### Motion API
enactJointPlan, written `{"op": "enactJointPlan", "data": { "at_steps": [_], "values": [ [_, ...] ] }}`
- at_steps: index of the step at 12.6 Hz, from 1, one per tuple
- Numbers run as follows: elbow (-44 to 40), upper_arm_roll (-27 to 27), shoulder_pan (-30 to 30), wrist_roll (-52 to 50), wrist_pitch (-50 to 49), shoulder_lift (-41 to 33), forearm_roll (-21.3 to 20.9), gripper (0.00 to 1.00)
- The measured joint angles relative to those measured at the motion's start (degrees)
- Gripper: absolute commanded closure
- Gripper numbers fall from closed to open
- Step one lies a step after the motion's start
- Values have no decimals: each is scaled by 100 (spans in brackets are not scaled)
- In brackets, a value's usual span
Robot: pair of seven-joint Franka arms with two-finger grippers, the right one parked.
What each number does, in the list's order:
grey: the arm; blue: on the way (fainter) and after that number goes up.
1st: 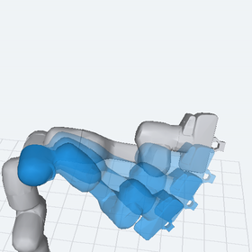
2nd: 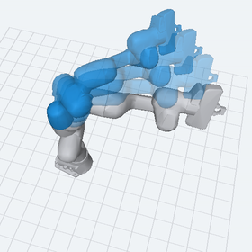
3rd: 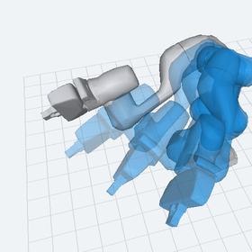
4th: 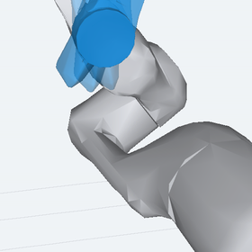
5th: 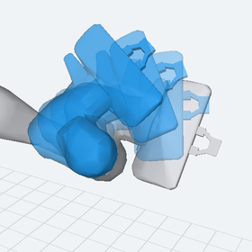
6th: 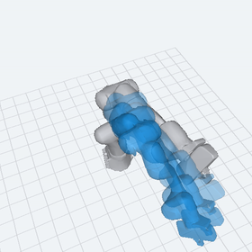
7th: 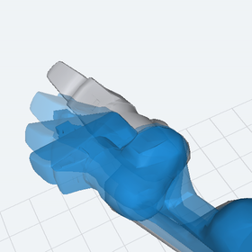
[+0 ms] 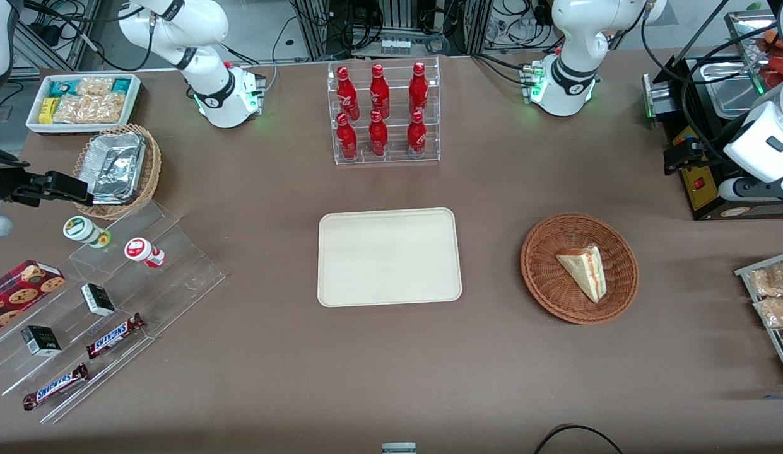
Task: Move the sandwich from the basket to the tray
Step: 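Move the left gripper over the wicker basket above the wrapped sandwich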
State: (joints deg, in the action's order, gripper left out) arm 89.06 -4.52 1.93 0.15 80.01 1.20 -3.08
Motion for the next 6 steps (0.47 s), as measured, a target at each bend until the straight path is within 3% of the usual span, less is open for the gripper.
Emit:
{"op": "enactJointPlan", "data": {
  "at_steps": [6],
  "values": [
    [121, -5, -7, 0, 162, 88, 0, 0]
  ]
}}
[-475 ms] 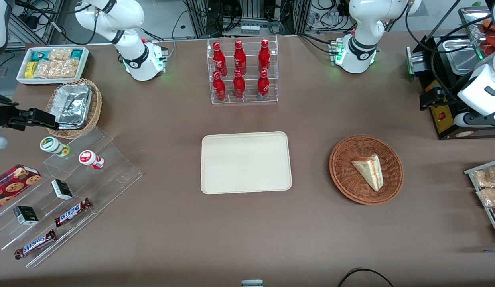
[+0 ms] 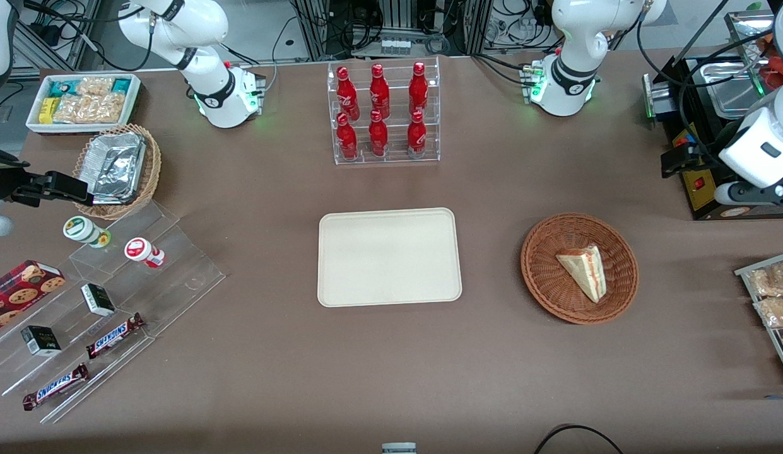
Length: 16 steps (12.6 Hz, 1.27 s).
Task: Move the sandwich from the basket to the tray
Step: 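Move the left gripper over the wicker basket above the wrapped sandwich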
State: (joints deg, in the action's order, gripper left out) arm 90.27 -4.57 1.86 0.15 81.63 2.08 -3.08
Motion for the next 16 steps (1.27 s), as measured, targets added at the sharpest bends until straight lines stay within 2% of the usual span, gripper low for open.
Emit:
{"op": "enactJointPlan", "data": {
  "at_steps": [5, 12, 16],
  "values": [
    [318, 2, 5, 0, 485, 346, 0, 0],
    [1065, 11, 10, 0, 1834, 957, 0, 0],
    [1188, 13, 12, -5, 2324, 1259, 0, 0]
  ]
}}
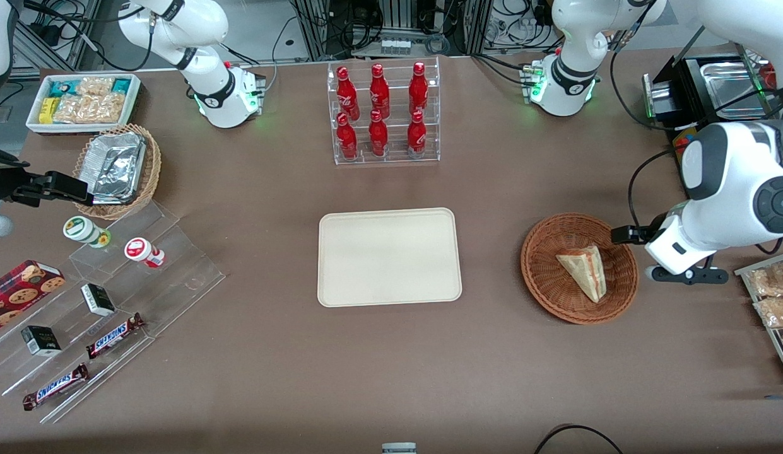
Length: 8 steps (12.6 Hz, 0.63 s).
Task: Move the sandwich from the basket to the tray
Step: 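Move the left gripper over the wicker basket above the wrapped sandwich, then lower the open left gripper onto the sandwich and close on it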
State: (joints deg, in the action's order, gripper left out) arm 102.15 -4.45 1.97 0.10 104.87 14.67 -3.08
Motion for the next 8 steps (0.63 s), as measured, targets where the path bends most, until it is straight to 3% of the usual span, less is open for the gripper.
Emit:
{"op": "enactJointPlan", "data": {
  "at_steps": [4, 8],
  "values": [
    [124, 0, -5, -388, 403, 67, 0, 0],
    [332, -31, -55, -1538, 885, 69, 0, 0]
  ]
}}
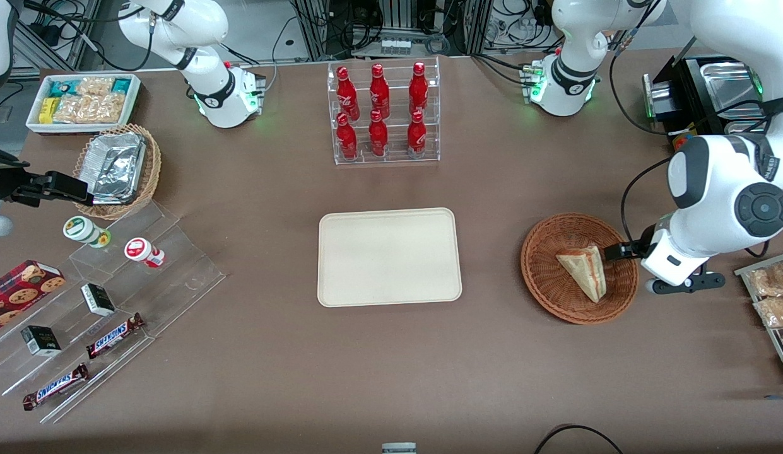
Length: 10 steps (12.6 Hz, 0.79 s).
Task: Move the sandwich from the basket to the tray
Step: 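Lower the open left gripper onto the sandwich and close on it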
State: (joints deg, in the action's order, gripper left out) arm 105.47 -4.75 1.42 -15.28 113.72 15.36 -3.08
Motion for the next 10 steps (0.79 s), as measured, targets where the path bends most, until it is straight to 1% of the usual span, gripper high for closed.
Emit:
{"op": "enactJointPlan", "data": {
  "at_steps": [2, 5, 8, 10],
  "values": [
    [139, -10, -130, -725, 219, 4, 0, 0],
    [325, -23, -221, -1451, 482, 14, 1, 0],
    [486, -32, -296, -1729, 742, 67, 0, 0],
    [816, -32, -299, -1756, 1209, 66, 1, 0]
  ]
}}
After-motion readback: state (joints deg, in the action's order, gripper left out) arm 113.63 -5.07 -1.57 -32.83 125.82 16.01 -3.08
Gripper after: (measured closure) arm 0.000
